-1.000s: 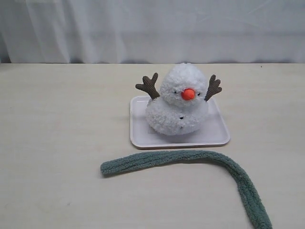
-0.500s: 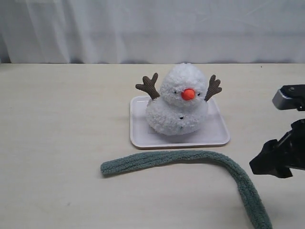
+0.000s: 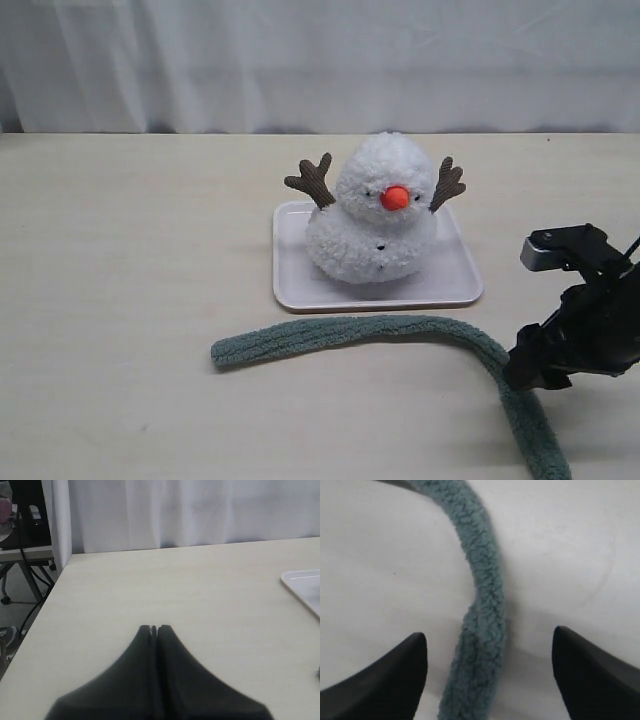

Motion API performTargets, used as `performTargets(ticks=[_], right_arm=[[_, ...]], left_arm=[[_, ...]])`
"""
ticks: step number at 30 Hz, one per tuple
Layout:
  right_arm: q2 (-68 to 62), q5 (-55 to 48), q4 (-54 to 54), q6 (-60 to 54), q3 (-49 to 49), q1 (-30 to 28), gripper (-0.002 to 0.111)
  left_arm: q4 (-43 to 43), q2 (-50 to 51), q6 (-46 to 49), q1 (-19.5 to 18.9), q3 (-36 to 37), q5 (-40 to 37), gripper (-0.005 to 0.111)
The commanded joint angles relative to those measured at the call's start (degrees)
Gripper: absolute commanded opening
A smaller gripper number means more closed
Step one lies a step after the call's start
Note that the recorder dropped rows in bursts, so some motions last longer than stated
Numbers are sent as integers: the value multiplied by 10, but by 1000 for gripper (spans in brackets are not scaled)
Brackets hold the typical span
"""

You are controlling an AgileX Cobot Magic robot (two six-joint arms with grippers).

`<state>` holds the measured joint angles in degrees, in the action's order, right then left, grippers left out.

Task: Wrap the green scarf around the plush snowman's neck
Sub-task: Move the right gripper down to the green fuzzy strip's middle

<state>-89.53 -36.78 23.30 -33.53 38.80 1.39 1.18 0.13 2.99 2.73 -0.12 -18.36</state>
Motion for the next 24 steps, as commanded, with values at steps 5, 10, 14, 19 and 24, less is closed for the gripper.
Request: performTargets(ticks=[5,10,14,19,24], right_arm=[[-54,86,16,-7,-1,6,66],[-90,138,28,-41,-1,58,64],[-120,173,28,-47,-1,99,53],[-139,196,28,-44,-1,105,30],[-129,193,28,-50,-1,105,4]], left_arm=[[11,-1,-1,-1,1,6,0],[11,-1,-1,-1,1,6,0],[11,-1,-1,-1,1,6,0],[11,-1,-1,-1,1,6,0],[11,-1,-1,-1,1,6,0]])
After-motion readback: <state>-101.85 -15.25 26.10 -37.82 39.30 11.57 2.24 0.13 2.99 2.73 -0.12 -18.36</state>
